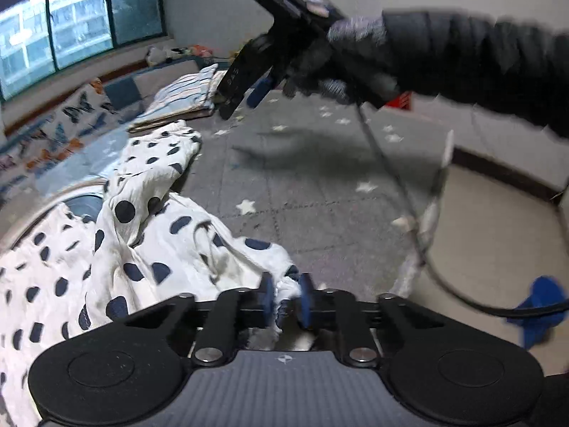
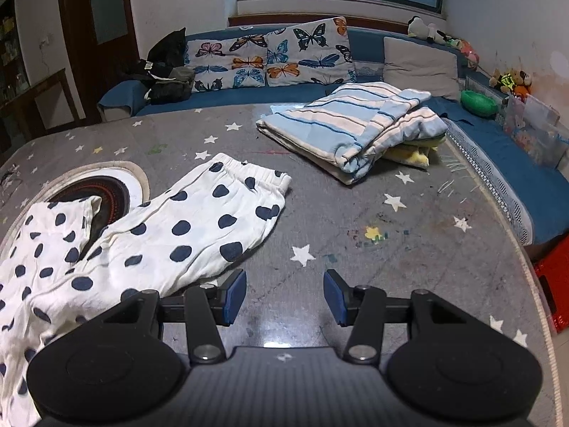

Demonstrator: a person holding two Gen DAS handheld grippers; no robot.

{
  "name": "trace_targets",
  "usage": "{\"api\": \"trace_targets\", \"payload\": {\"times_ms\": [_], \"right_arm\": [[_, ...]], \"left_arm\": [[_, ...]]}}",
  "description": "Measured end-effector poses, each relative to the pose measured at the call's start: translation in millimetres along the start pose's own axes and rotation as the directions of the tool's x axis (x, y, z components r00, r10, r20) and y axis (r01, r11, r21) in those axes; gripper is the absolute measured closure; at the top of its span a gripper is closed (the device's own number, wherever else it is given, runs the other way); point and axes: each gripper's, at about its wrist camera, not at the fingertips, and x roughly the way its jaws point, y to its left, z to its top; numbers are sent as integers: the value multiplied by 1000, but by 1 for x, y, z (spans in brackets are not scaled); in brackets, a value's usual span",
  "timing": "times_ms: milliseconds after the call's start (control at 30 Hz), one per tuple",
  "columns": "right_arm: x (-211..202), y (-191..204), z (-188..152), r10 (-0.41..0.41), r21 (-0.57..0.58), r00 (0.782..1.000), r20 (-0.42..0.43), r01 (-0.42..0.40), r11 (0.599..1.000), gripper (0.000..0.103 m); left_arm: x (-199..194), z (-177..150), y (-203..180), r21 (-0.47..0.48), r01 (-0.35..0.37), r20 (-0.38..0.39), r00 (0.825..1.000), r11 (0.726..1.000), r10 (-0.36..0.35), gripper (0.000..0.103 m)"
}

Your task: Fold clothes

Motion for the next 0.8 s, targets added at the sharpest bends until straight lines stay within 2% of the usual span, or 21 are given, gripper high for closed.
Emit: {"api": "trace_targets", "payload": {"times_ms": [100,200,300,400,600,800], "right_arm": [[6,1,2,5,8,1000,3,-5,1000,54],[16,6,7,10,13,1000,1,-10,1000,54],[28,14,11,26,9,1000,-2,-26,1000,54],[40,25,16,44,-13,999,-6,-44,999,54],[69,49,18,66,-84,997,-46,-70,994,54],[68,53,20,38,-127,998,-52,-45,991,54]], "left_arm": [[-19,-2,4,11,117,15,993,993,-117,90],[-23,-10,2,58,149,2,989,987,-149,90],[-21,-14,0,65,187,-14,982,980,-186,90],[-21,-17,-3,95,213,-26,977,972,-211,90],[-18,-22,-1,57,239,-35,971,969,-238,88],[-27,-18,8,47,218,-7,976,975,-218,77]]}}
